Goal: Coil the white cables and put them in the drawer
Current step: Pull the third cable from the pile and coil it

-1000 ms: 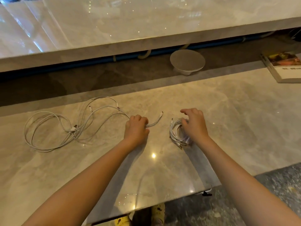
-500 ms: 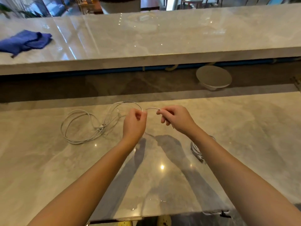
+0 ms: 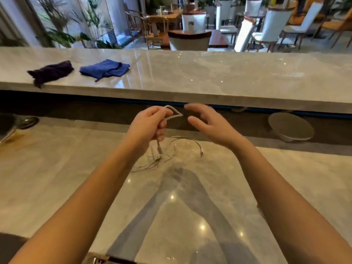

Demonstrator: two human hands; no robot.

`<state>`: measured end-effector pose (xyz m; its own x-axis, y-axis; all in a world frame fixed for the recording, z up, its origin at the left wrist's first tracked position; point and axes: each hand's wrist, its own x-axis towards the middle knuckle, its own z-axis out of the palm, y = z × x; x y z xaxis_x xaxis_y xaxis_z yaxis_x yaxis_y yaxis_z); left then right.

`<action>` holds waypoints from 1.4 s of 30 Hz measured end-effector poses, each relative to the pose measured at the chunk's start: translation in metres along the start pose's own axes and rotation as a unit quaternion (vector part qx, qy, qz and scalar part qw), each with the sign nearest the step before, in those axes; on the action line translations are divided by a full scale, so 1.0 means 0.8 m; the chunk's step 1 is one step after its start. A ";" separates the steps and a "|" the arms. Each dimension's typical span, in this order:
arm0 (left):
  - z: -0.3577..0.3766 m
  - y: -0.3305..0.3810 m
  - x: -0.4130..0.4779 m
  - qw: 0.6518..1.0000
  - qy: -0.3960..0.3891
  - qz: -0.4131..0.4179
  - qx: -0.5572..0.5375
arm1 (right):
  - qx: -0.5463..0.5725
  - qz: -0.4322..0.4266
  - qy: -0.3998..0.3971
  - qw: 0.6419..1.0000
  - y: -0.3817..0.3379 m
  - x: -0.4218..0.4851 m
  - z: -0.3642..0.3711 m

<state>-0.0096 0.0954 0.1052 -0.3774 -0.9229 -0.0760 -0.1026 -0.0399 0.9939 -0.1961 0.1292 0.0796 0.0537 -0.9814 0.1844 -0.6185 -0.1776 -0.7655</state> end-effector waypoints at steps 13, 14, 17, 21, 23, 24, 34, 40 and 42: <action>-0.087 0.093 0.014 0.929 -0.160 0.092 -0.321 | 0.174 -0.008 0.013 0.985 0.001 0.038 0.054; -0.089 0.095 0.015 0.922 -0.164 0.103 -0.335 | 0.162 0.011 0.022 0.986 0.012 0.035 0.058; -0.090 0.100 0.018 0.914 -0.150 0.143 -0.348 | 0.135 0.045 0.047 0.989 0.032 0.030 0.065; -0.081 0.097 0.022 0.937 -0.103 0.229 -0.243 | 0.105 -0.006 0.070 0.992 -0.003 0.034 0.065; -0.075 0.091 0.028 0.957 -0.056 0.266 -0.103 | 0.022 -0.087 0.059 0.994 -0.042 0.038 0.061; -0.073 0.086 0.032 0.962 -0.029 0.272 -0.026 | -0.035 -0.132 0.061 0.989 -0.061 0.041 0.058; -0.074 0.051 0.040 0.977 -0.199 0.074 0.030 | -0.153 -0.199 0.190 0.949 -0.108 0.069 -0.009; -0.084 0.047 0.041 0.822 -0.432 -0.018 -0.371 | 0.119 -0.069 0.107 0.985 -0.057 0.056 -0.013; -0.082 0.046 0.044 0.775 -0.445 -0.033 -0.448 | 0.184 -0.012 0.083 0.979 -0.033 0.044 -0.001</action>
<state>0.0334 0.0362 0.1445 -0.9245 -0.2943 0.2423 0.3810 -0.6937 0.6112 -0.1783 0.0990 0.1065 -0.0813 -0.9567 0.2795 -0.2917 -0.2453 -0.9245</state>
